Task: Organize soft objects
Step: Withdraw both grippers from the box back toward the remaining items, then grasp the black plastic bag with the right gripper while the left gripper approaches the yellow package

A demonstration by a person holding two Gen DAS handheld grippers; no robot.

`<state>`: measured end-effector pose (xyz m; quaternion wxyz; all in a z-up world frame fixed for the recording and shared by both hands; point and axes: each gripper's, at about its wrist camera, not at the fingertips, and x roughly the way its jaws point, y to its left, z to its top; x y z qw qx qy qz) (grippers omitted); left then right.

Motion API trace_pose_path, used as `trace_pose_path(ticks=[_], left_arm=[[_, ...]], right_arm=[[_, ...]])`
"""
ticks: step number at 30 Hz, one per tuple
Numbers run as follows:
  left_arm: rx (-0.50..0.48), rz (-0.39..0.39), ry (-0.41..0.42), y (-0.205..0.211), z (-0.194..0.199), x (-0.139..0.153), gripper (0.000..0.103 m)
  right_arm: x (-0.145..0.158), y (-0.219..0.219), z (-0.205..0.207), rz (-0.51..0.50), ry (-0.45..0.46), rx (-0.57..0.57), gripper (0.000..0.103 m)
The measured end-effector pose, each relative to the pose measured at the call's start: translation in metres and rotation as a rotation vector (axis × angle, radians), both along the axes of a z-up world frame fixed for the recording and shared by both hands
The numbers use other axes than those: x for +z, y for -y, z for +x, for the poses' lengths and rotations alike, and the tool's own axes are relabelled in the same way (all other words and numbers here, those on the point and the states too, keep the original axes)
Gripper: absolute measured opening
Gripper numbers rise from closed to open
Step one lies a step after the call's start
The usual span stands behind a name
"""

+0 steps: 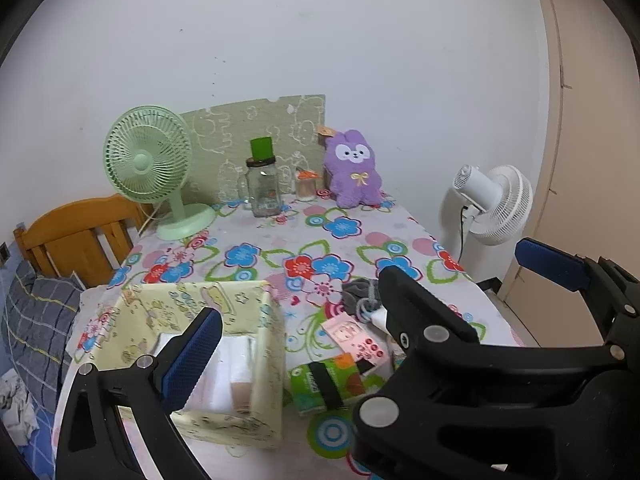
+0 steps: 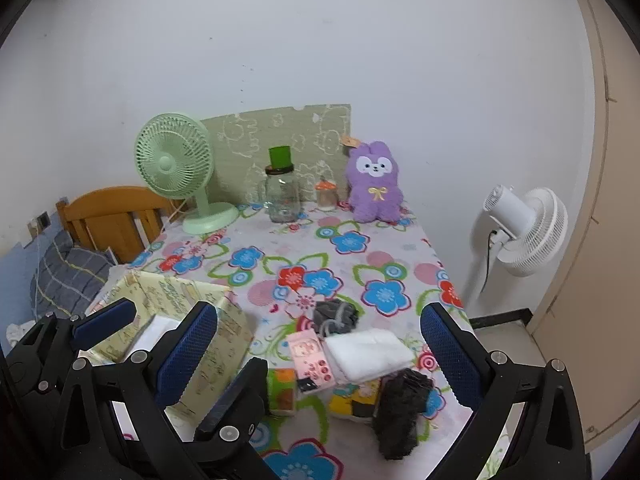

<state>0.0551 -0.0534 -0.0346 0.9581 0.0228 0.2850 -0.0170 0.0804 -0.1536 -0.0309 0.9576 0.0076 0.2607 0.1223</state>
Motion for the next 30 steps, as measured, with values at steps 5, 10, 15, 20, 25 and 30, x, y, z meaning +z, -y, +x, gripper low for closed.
trace_pose_path(ticks=[5,10,15,20,25,30], left_arm=[[-0.025,-0.003,-0.015,0.013,0.004,-0.01,0.103],[-0.056,0.005,-0.033,0.027,0.006,-0.018,0.103],[-0.077,0.012,-0.045,0.04,0.009,-0.026,0.103],[-0.101,0.01,-0.071,0.051,0.015,-0.038,0.103],[-0.114,0.015,-0.099,0.058,0.02,-0.05,0.103],[-0.123,0.016,-0.145,0.063,0.027,-0.066,0.103]], right_arm=[[-0.01,0.014,0.001,-0.002,-0.015,-0.021,0.103],[-0.022,0.029,0.003,0.007,-0.034,-0.041,0.103],[-0.031,0.041,0.004,0.017,-0.044,-0.06,0.103],[-0.042,0.05,0.007,0.008,-0.063,-0.082,0.103],[-0.055,0.058,0.01,-0.001,-0.084,-0.101,0.102],[-0.071,0.064,0.016,0.006,-0.123,-0.118,0.102]])
